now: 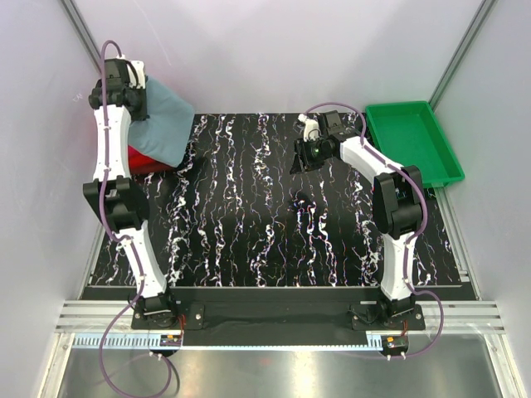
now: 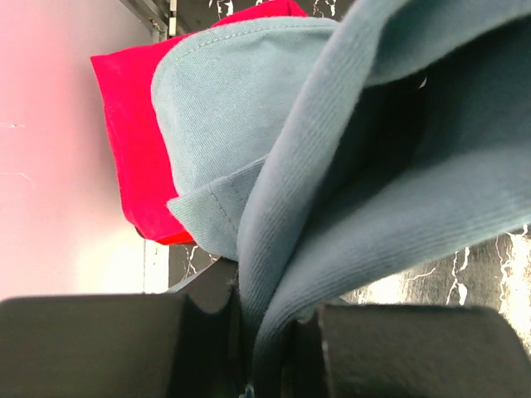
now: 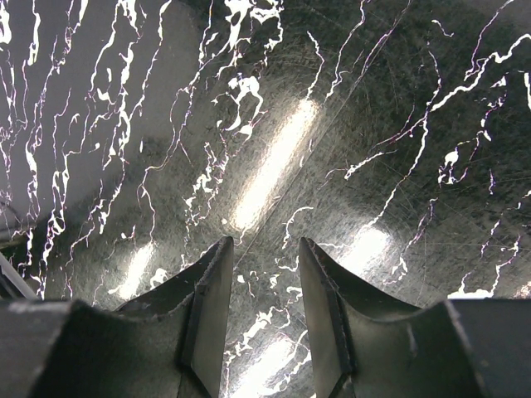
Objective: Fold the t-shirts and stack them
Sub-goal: Neatly place the folded tshirt to the corner
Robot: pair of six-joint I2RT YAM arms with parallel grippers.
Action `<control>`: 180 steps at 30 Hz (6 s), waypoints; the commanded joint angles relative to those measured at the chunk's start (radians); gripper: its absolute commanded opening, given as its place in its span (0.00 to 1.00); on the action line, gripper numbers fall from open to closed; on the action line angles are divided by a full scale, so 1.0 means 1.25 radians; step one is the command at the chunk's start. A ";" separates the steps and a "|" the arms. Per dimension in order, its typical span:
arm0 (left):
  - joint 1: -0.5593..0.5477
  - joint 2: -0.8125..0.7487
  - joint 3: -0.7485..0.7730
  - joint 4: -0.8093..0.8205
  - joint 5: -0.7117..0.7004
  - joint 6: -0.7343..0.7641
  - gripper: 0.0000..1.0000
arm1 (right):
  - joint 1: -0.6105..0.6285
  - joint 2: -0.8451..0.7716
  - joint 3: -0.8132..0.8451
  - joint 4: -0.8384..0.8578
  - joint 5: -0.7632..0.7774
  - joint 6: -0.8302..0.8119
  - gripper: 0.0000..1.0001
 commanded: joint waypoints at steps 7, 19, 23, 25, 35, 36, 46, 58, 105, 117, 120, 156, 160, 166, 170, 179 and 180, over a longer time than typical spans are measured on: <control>0.003 0.046 0.050 0.104 -0.114 -0.051 0.00 | 0.005 -0.058 -0.005 0.026 0.007 -0.013 0.45; 0.041 0.137 0.074 0.129 -0.223 -0.091 0.00 | 0.006 -0.091 -0.061 0.031 0.012 -0.018 0.45; 0.051 0.126 0.053 0.129 -0.223 -0.127 0.00 | 0.005 -0.091 -0.061 0.028 0.015 -0.020 0.45; 0.048 0.115 0.036 0.123 -0.208 -0.158 0.00 | 0.005 -0.088 -0.060 0.029 0.015 -0.020 0.45; 0.052 0.099 -0.007 0.118 -0.284 -0.238 0.00 | 0.022 -0.086 -0.055 0.034 0.019 -0.026 0.45; 0.053 0.097 -0.015 0.115 -0.284 -0.249 0.00 | 0.024 -0.087 -0.056 0.034 0.019 -0.027 0.45; 0.040 0.148 0.064 0.167 -0.392 -0.164 0.00 | 0.034 -0.080 -0.054 0.034 0.016 -0.024 0.45; 0.017 0.200 0.113 0.218 -0.461 -0.088 0.00 | 0.035 -0.058 -0.025 0.026 0.012 -0.020 0.45; -0.014 0.111 0.156 0.249 -0.519 -0.046 0.00 | 0.043 -0.092 -0.063 0.040 0.010 -0.010 0.45; 0.035 0.205 0.102 0.266 -0.542 -0.008 0.00 | 0.043 -0.082 -0.059 0.036 0.013 -0.016 0.45; 0.041 0.225 0.093 0.277 -0.558 0.005 0.00 | 0.043 -0.077 -0.050 0.035 0.016 -0.018 0.45; -0.184 0.082 -0.042 0.206 -0.478 -0.002 0.77 | -0.005 -0.245 -0.142 0.039 0.093 -0.037 0.49; -0.143 0.138 0.053 0.205 -0.412 0.024 0.76 | -0.010 -0.245 -0.177 0.062 0.056 -0.023 0.49; -0.098 0.157 0.041 0.319 -0.305 0.073 0.74 | -0.011 -0.204 -0.177 0.084 0.020 0.018 0.48; -0.095 0.187 0.059 0.326 -0.295 0.097 0.74 | -0.021 -0.157 -0.142 0.089 -0.016 0.045 0.47; -0.111 0.207 0.037 0.312 -0.295 0.101 0.72 | -0.048 -0.080 -0.060 0.094 -0.053 0.074 0.47; -0.113 0.212 0.037 0.312 -0.300 0.101 0.71 | -0.051 -0.072 -0.052 0.094 -0.054 0.073 0.47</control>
